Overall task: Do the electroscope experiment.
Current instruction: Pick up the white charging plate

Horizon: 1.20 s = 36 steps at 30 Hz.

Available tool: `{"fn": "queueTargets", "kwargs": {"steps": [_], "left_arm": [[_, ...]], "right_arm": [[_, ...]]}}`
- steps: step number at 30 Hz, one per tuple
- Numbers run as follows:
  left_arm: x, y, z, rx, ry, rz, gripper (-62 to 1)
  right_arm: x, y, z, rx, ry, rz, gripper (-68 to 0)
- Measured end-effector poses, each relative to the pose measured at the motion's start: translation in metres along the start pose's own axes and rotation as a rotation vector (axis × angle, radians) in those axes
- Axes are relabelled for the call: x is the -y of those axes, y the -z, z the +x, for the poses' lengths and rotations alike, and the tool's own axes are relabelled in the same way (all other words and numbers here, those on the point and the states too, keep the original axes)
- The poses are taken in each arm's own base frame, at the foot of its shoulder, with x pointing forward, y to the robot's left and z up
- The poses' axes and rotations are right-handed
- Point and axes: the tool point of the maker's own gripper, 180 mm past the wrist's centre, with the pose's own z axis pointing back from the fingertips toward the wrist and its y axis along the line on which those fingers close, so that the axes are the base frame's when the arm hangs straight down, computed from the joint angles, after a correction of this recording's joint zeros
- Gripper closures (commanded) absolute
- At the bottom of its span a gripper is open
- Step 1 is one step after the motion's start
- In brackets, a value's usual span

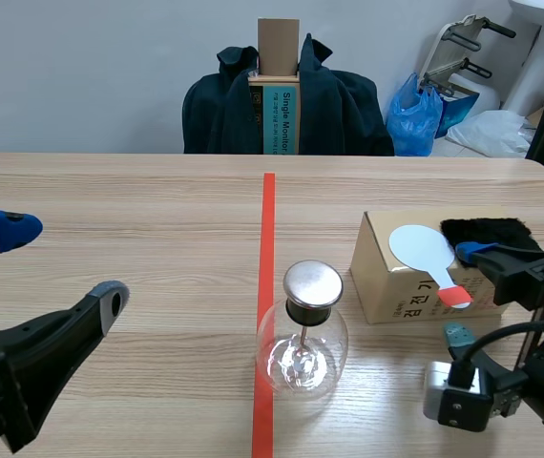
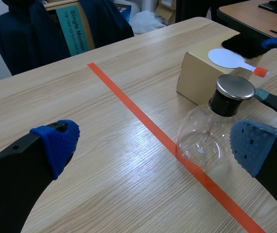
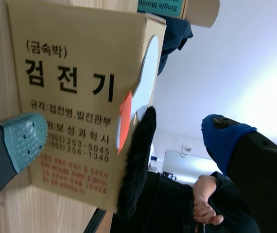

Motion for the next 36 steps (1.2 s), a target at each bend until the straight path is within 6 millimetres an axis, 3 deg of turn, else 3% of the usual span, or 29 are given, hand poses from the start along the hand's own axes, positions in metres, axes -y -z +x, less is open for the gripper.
{"fn": "queueTargets", "kwargs": {"steps": [5,18,25,27,33,36], "left_arm": [[0.000,0.000,0.000,0.000,0.000,0.000,-62.3],[0.000,0.000,0.000,0.000,0.000,0.000,-62.3],[0.000,0.000,0.000,0.000,0.000,0.001,-62.3],[0.000,0.000,0.000,0.000,0.000,0.001,-62.3],[0.000,0.000,0.000,0.000,0.000,0.001,-62.3],[0.000,0.000,0.000,0.000,0.000,0.001,-62.3]], "right_arm": [[0.005,0.008,0.006,0.031,-0.003,-0.016,-67.9],[0.012,0.007,0.006,0.037,0.100,-0.056,-67.9],[-0.002,-0.004,0.014,0.046,0.112,-0.016,-67.9],[-0.003,-0.005,0.016,0.052,0.113,-0.012,-61.4],[0.003,-0.005,0.014,0.050,0.099,-0.043,-25.4],[0.003,-0.005,0.014,0.050,0.099,-0.043,-12.7]]}}
